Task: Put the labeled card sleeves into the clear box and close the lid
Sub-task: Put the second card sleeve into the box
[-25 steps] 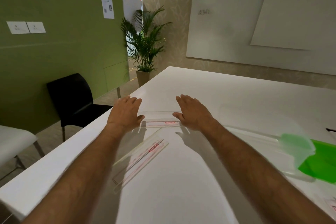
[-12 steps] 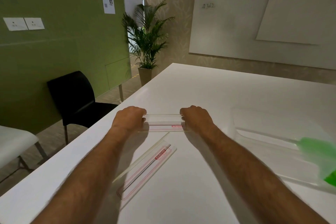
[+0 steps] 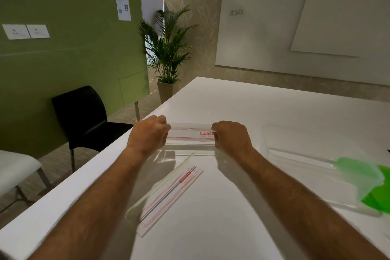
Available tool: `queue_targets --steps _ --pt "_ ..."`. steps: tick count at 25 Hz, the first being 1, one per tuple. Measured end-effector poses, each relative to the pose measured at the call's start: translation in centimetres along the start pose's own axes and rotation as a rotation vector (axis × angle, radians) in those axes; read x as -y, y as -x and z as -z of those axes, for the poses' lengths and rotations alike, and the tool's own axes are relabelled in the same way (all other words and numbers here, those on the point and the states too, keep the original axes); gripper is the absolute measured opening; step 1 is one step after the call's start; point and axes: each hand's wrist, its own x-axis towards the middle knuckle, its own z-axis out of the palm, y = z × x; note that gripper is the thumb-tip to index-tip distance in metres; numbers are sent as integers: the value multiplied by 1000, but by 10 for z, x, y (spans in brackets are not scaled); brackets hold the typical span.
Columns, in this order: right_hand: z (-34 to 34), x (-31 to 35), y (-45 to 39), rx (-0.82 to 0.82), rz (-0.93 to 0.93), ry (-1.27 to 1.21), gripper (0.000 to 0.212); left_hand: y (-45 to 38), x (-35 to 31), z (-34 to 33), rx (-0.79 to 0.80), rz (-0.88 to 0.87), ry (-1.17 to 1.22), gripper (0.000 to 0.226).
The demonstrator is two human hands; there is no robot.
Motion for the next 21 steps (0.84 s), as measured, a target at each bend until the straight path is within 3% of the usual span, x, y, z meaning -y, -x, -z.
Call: queue_targets --steps 2,5,7,13,17,21 --pt "12 -4 3 -62 -24 -125 31 1 -1 11 -79 -42 -18 18" --pt "34 -15 8 11 34 -300 94 1 -2 27 -184 -101 -24 15" --pt "46 -24 14 -21 107 -274 107 0 -5 36 -260 -122 -12 14" --pt "68 -41 37 -189 326 15 89 -2 -14 46 -445 -69 84 20" --pt "82 -47 48 -377 450 76 62 -3 -16 46 -484 -59 92 17" --pt "94 -49 56 -432 541 101 55 -5 -26 45 -465 -24 90 8"
